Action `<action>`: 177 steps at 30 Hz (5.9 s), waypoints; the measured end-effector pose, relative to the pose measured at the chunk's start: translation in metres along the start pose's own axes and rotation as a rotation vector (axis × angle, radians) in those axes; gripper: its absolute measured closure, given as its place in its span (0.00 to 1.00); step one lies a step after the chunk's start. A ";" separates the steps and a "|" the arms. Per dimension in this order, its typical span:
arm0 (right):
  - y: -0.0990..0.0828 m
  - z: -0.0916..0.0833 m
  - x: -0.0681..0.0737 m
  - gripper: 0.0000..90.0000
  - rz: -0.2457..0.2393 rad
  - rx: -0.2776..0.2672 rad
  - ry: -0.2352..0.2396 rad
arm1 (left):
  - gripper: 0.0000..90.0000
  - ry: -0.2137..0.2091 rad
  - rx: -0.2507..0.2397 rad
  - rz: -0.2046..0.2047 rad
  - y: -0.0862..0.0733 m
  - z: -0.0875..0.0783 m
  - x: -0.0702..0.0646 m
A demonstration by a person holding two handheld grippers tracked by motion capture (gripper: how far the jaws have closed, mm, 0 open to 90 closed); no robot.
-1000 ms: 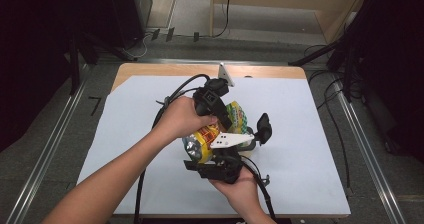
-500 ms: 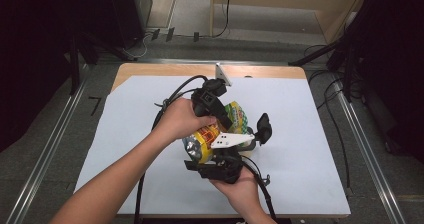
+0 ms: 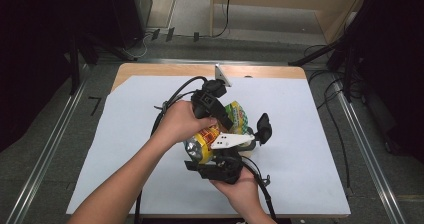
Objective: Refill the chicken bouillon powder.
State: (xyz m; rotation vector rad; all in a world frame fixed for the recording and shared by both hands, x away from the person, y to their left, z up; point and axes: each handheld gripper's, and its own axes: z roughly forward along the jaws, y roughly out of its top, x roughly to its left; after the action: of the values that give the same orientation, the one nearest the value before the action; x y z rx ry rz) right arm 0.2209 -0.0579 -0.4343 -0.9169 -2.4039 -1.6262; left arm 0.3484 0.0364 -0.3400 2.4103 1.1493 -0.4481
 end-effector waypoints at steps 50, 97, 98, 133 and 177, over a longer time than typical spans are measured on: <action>-0.002 0.001 0.002 0.71 -0.010 -0.001 -0.018 | 0.90 0.017 -0.016 0.037 -0.003 -0.001 -0.006; 0.000 0.002 0.006 0.69 -0.046 -0.006 -0.047 | 0.90 0.059 0.011 0.020 0.000 -0.002 -0.009; 0.000 0.002 0.006 0.69 -0.046 -0.006 -0.048 | 0.90 0.060 0.010 0.020 0.000 -0.002 -0.009; 0.001 0.004 0.010 0.68 -0.083 -0.004 -0.075 | 0.90 0.085 0.006 0.024 -0.001 -0.005 -0.011; 0.000 0.003 0.013 0.69 -0.081 -0.006 -0.069 | 0.90 0.116 0.036 0.040 0.002 -0.004 -0.022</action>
State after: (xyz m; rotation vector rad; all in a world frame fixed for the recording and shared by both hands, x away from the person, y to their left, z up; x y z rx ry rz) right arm 0.2112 -0.0495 -0.4304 -0.9028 -2.5146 -1.6566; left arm 0.3368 0.0229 -0.3261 2.5143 1.1477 -0.3229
